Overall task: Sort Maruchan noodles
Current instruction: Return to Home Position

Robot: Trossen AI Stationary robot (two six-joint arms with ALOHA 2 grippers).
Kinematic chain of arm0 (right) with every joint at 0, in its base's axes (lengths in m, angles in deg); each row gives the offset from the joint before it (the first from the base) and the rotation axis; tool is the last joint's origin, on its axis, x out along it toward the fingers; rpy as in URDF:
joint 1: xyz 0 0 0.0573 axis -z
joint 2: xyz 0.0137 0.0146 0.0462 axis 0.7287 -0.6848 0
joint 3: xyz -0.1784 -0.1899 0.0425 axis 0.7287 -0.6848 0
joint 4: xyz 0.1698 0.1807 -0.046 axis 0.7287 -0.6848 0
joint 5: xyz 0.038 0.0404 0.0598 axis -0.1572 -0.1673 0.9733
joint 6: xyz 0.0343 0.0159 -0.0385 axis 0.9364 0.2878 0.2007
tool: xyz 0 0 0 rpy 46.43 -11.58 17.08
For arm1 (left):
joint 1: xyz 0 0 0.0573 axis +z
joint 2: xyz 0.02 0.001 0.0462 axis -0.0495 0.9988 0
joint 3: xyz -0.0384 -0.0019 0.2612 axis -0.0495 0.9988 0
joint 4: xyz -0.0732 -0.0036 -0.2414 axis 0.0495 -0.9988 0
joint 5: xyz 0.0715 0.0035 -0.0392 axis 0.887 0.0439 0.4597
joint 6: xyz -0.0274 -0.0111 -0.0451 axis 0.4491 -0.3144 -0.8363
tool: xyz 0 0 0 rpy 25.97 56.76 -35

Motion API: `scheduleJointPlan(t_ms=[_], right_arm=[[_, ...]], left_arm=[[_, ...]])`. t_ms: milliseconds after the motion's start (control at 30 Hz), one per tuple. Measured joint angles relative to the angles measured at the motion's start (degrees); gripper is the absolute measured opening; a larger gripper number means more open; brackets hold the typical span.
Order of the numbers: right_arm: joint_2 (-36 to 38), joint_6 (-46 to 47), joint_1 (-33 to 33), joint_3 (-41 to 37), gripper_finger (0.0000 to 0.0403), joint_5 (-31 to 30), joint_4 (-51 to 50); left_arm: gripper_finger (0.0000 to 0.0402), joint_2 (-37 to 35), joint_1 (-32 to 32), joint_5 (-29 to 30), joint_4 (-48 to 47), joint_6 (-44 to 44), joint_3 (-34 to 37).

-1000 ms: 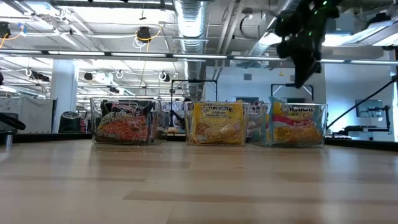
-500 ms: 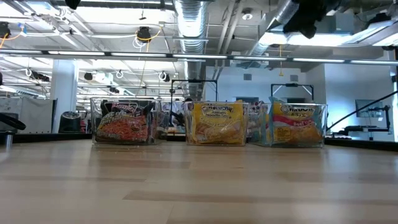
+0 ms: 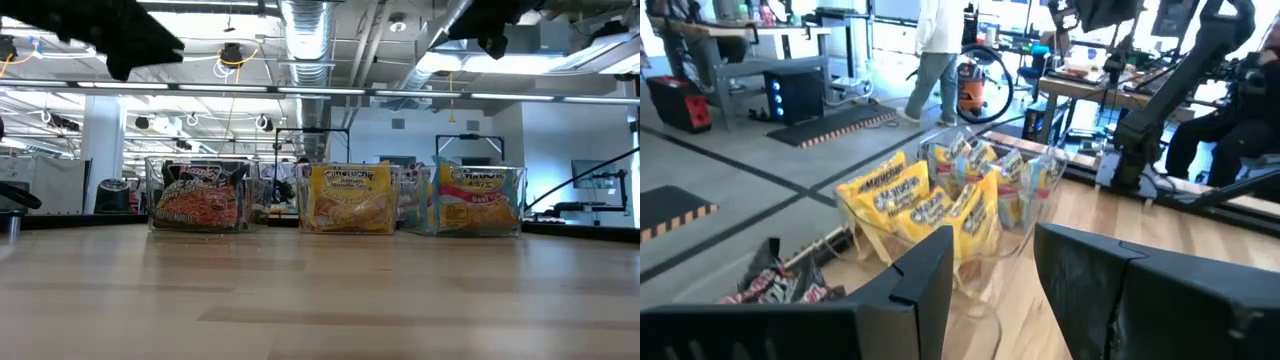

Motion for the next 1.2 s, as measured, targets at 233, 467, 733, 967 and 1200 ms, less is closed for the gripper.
scheduleJointPlan(t_ms=[233, 467, 733, 967, 1200], right_arm=[[0.94, 6.06, -0.31, -0.02, 0.0069, 0.02, 0.65], [0.96, 9.98, -3.20, -0.02, 0.0069, 0.87, 1.05], [0.96, 11.64, -7.86, -0.02, 0.0069, 1.51, 1.05], [0.96, 10.26, -11.28, -0.02, 0.0069, 1.40, 1.05], [2.35, 3.12, -11.65, -0.11, 0.0069, 1.14, 1.30]], left_arm=[[0.0130, -3.23, 0.00, 0.04, 9.52, 0.51, 11.51], [0.0130, -5.45, 0.00, -1.16, 9.41, -1.44, 17.14], [0.0130, -6.70, 0.00, -4.91, 9.48, -1.65, 20.89], [0.0130, -6.60, 0.00, -6.66, 9.20, -2.16, 23.03], [0.0130, -6.18, 0.00, -8.14, 9.26, -3.13, 23.07]])
